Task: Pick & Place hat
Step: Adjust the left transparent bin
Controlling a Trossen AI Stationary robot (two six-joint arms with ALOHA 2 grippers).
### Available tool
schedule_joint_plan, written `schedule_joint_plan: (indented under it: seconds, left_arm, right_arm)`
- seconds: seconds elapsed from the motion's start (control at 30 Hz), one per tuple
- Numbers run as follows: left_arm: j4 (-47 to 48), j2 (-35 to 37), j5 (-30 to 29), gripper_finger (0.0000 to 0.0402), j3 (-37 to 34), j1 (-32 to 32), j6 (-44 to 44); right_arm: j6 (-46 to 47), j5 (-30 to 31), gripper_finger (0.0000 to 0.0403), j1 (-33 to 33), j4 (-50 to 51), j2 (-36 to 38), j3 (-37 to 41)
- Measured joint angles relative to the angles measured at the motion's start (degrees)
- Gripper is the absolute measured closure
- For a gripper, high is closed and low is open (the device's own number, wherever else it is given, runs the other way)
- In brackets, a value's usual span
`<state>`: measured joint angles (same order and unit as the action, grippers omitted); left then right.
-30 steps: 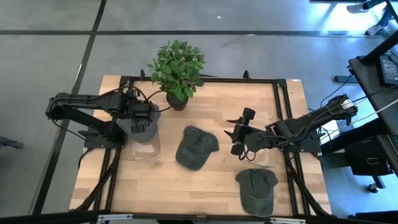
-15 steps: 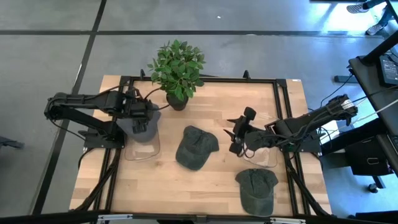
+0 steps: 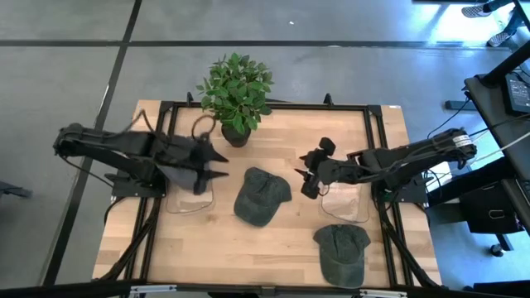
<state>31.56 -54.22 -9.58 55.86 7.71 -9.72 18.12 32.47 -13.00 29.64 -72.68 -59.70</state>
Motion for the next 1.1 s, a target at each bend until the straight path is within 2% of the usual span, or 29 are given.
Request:
schedule_joint_plan:
  seconds: [0.23,0.4,0.53,0.7,0.9,1.1]
  left_arm:
    - [-30.3,-1.9,1.8,0.0207,-14.5,0.8,2.4]
    - [-37.7,-4.7,3.4,0.0204,-18.2,0.8,3.4]
    - [-37.7,-8.0,4.2,0.0207,-18.1,1.0,2.5]
    - [-33.7,-13.3,6.6,0.021,-18.1,2.1,-3.4]
    - [-26.5,-17.9,7.0,0.0206,-18.1,3.4,-4.8]
    - [-15.0,-17.5,10.7,0.0207,-18.1,4.1,-9.5]
  right_arm:
    - [5.4,-0.3,0.0201,1.8,1.2,-3.4,0.0]
    - [8.4,-3.5,0.0201,1.9,4.6,-4.3,0.0]
    - [8.8,-9.1,0.0201,1.9,5.7,-4.2,0.0]
    - [8.8,-16.6,0.0201,1.9,6.2,-4.2,0.0]
    - [8.2,-17.2,0.0201,1.9,6.1,-4.2,0.0]
    - [6.5,-17.1,0.0201,1.9,6.1,-4.2,0.0]
